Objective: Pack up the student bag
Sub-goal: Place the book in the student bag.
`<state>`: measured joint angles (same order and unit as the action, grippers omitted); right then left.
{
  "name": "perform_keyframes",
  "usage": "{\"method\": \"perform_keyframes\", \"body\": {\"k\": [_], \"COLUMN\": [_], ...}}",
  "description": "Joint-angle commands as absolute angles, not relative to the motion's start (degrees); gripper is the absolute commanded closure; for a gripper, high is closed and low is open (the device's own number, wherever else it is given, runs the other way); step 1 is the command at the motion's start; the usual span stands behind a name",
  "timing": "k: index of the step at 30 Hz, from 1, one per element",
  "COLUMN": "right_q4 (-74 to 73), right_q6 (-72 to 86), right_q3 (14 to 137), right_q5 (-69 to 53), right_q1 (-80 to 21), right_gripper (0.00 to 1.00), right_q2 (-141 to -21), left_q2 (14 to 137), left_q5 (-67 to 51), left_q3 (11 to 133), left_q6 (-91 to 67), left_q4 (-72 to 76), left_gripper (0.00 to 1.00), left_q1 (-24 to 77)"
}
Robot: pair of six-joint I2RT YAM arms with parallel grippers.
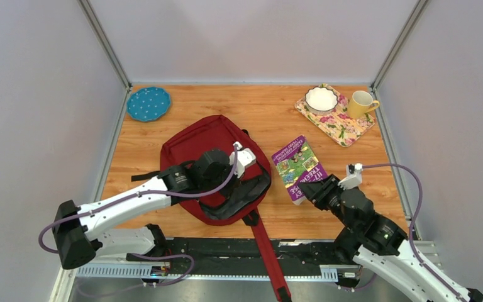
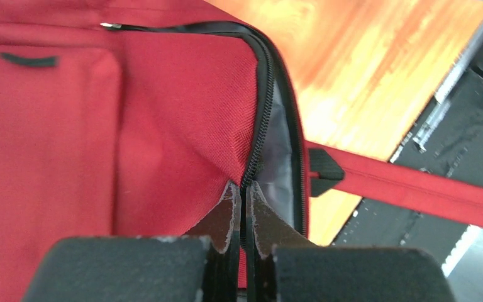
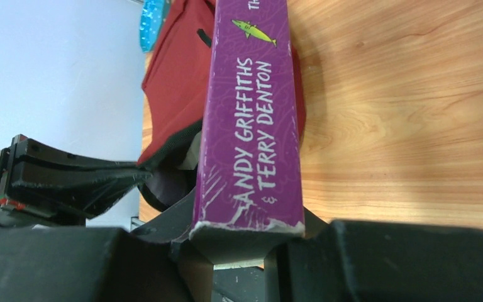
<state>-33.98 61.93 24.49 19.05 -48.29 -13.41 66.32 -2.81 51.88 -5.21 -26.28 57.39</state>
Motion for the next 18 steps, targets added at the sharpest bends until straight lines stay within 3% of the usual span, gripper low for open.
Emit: {"method": "perform_keyframes", "body": {"k": [1, 10, 18], "right_q4": [-33.5, -36.7, -23.3], "right_q6": [61.3, 74.1, 77.8], "right_q3": [29.7, 26.1, 22.3], "right_q5": [19.8, 6.3, -10.3], "right_q1": [-48.3, -48.3, -48.3], "right_gripper": [1.0, 1.0, 1.0], "right_q2": [-9.0, 2.5, -5.4], "left_q2": [60.0, 52.6, 50.3], "left_q5": [10.1, 21.6, 16.5], "left_q3": [54.3, 53.9, 54.3], "left_q6": [-5.9, -7.1, -3.2], "left_q4": [-24.3, -17.1, -9.1], "left_gripper": [1.0, 1.0, 1.0], "left_q1": [57.6, 57.6, 57.7]}}
